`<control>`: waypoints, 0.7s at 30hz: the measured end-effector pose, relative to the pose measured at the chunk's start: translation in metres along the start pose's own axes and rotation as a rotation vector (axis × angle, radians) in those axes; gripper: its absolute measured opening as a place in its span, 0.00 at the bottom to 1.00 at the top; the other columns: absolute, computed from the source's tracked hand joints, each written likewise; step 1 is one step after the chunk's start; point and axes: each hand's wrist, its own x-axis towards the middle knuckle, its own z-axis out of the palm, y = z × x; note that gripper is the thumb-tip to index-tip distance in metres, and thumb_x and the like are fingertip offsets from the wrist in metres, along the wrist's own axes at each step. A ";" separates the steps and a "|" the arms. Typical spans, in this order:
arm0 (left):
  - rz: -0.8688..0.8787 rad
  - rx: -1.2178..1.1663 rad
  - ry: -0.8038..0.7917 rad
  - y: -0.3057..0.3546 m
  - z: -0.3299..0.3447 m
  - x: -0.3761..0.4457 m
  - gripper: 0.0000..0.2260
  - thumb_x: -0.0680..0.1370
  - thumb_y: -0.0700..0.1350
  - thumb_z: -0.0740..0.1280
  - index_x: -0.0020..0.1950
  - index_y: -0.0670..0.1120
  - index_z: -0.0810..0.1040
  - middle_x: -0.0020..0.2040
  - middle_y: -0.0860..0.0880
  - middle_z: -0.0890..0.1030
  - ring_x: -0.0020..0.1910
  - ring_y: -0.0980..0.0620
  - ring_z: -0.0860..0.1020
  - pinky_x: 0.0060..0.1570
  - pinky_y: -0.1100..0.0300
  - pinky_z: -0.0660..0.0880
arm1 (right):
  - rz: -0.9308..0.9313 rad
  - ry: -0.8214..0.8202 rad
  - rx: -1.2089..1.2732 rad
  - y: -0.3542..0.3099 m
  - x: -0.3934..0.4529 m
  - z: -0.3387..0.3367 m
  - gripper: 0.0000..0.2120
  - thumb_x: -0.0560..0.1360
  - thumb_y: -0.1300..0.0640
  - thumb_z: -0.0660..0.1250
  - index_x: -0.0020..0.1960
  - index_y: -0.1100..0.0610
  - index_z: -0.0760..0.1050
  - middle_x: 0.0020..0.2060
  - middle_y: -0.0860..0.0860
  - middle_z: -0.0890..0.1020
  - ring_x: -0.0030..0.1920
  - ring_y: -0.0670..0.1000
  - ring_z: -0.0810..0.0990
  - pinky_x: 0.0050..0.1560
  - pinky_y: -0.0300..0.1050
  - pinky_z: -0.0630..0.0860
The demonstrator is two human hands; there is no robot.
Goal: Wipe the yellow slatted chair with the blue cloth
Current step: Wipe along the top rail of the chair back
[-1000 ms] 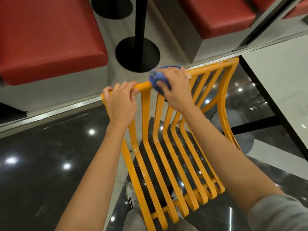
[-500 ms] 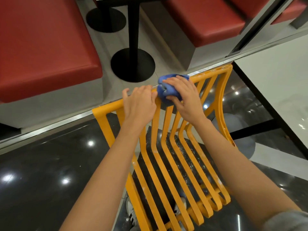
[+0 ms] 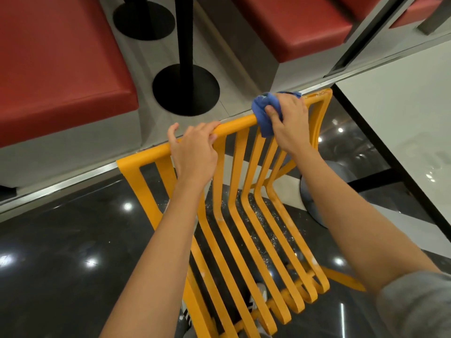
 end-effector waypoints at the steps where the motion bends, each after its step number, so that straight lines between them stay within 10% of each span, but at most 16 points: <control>1: 0.001 0.002 0.006 0.000 0.001 0.000 0.14 0.84 0.45 0.58 0.68 0.53 0.76 0.60 0.54 0.81 0.60 0.53 0.76 0.73 0.51 0.48 | -0.037 -0.027 0.012 -0.003 -0.005 0.004 0.15 0.81 0.51 0.58 0.65 0.53 0.74 0.60 0.51 0.78 0.66 0.55 0.72 0.70 0.62 0.62; 14: -0.004 0.014 0.025 -0.001 0.004 0.000 0.14 0.83 0.45 0.59 0.67 0.54 0.76 0.60 0.55 0.81 0.59 0.53 0.76 0.73 0.50 0.49 | -0.269 -0.203 0.110 0.024 -0.015 -0.015 0.20 0.80 0.55 0.63 0.71 0.53 0.69 0.69 0.48 0.74 0.74 0.50 0.64 0.76 0.52 0.58; 21: -0.026 0.011 0.044 0.000 0.008 -0.001 0.14 0.83 0.44 0.59 0.66 0.55 0.77 0.58 0.55 0.81 0.59 0.54 0.76 0.73 0.48 0.49 | -0.061 -0.067 0.083 0.028 0.005 -0.008 0.18 0.79 0.54 0.61 0.67 0.54 0.73 0.65 0.51 0.77 0.70 0.54 0.69 0.73 0.59 0.62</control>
